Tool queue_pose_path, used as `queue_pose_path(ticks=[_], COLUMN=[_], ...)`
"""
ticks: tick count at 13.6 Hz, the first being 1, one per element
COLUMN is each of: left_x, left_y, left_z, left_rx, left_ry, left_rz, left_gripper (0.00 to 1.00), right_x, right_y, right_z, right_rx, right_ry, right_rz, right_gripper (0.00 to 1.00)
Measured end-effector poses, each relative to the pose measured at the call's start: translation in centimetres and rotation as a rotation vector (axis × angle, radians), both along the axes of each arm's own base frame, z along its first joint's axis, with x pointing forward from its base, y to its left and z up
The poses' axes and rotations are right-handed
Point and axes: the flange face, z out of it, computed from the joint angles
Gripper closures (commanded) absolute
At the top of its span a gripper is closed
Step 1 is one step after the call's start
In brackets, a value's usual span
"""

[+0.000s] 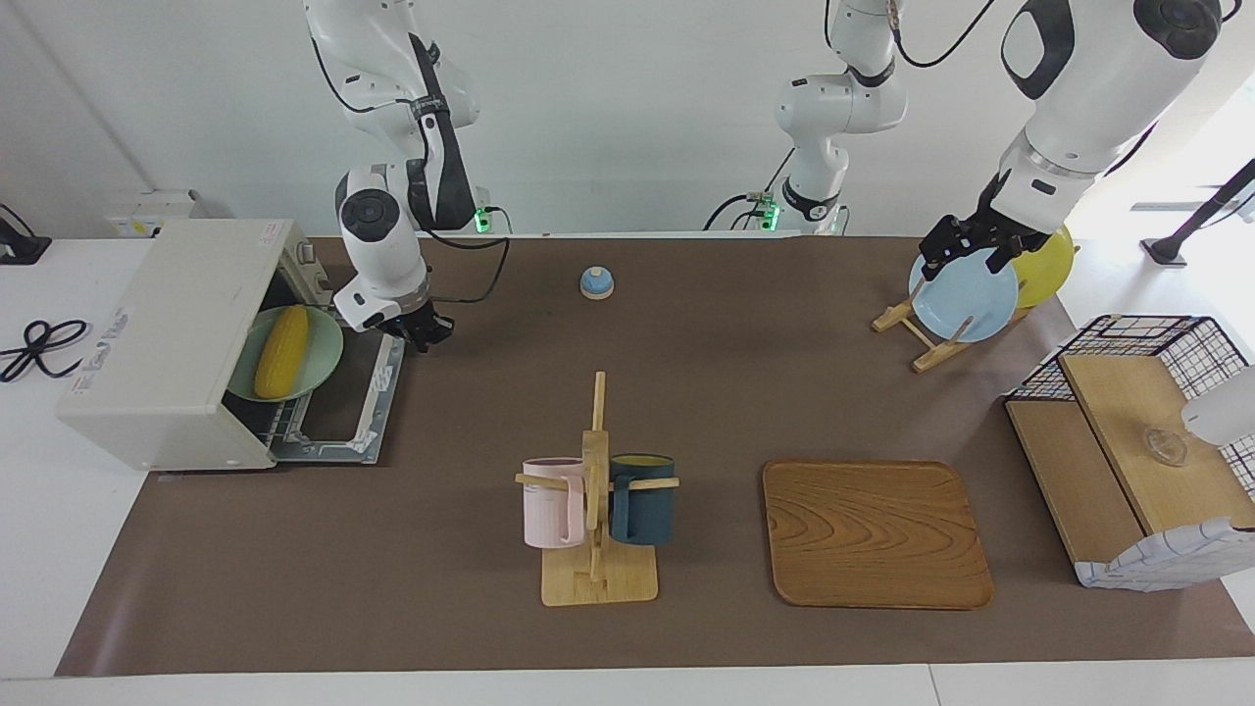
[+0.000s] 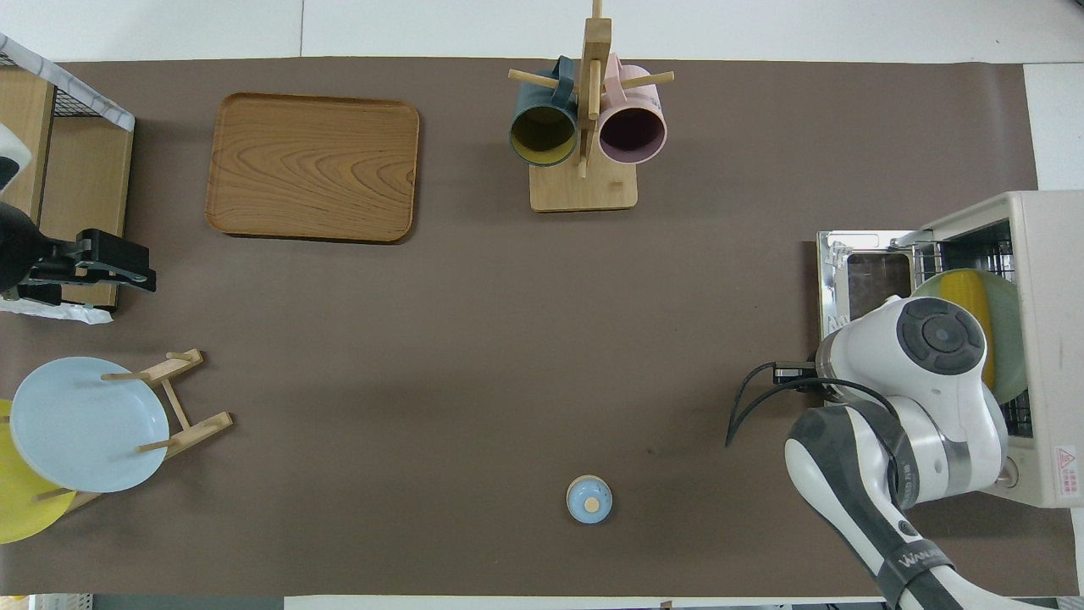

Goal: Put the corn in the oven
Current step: 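Push the oven door up closed with the right gripper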

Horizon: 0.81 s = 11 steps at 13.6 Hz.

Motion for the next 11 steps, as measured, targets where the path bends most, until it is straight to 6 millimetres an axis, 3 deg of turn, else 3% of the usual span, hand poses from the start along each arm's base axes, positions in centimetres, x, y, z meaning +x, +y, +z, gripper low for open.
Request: queue_pose_path(ticks=[4, 8, 11], left_x=[0.0, 0.0, 0.0], left_y=[0.0, 0.0, 0.0], left_z=[0.0, 0.0, 0.0], left_rx=[0.0, 0.0, 0.0], left_ry=[0.0, 0.0, 0.0], left_rz=[0.0, 0.0, 0.0], left_gripper=[0.0, 0.0, 0.0], right_x=[-0.4, -0.6, 0.5], right_y=[-1.2, -1.2, -0.6], right_z=[-0.7, -0.6, 2.0], right_rx=[0.004, -0.014, -0.078], right_ry=[-0.012, 0.004, 0.069], right_rz=[-0.02, 0.002, 0.054], right_gripper=[1.0, 1.0, 1.0])
